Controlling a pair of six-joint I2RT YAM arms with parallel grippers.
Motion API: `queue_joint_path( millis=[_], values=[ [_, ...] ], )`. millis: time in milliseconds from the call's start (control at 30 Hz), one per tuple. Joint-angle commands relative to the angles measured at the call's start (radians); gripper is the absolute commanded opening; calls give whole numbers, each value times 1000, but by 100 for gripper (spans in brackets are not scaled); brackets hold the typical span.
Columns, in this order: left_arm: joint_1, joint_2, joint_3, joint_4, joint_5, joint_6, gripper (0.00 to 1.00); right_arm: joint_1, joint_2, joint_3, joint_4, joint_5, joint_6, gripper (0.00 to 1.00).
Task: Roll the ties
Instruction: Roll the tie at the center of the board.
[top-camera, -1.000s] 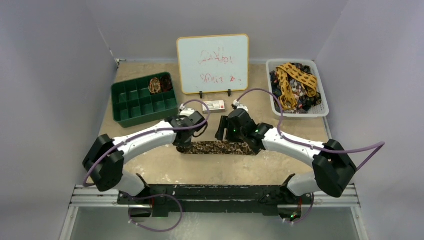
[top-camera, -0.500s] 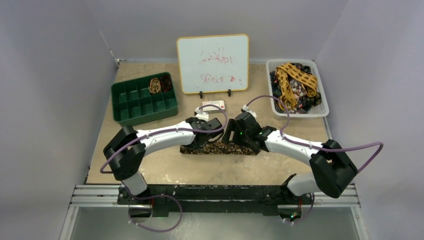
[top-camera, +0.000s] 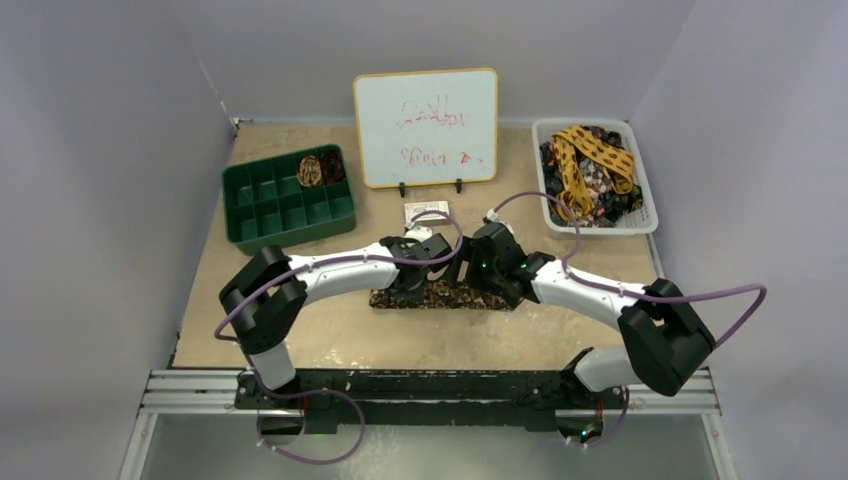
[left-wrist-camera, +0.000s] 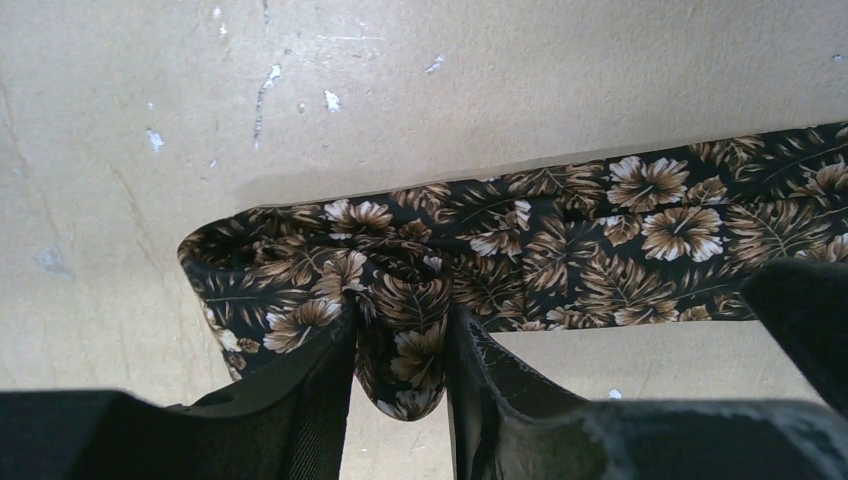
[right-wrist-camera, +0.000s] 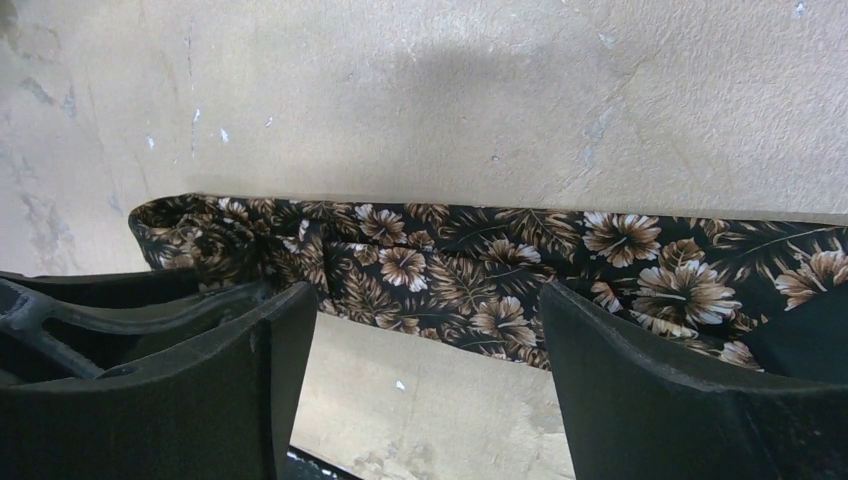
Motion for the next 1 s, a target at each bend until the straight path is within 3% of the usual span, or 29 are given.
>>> queue_joint_path(
  millis=[0, 233, 433, 667, 967],
  values=[
    [0, -1, 11, 41, 28, 14, 36, -7, 5, 1, 14, -25, -4, 85],
    [2, -44, 29, 23, 18, 22, 46, -10, 22, -5, 90, -125, -5, 86],
    [51, -275, -32, 44, 39, 39, 55, -13, 59, -1, 273, -310, -12, 85],
    [270, -549, -249, 113, 182, 71, 57, 27, 199, 22, 499, -454, 69, 76],
    [563, -654, -449, 247, 487, 113, 58, 82, 318, 92, 487, -447, 83, 69]
  ],
)
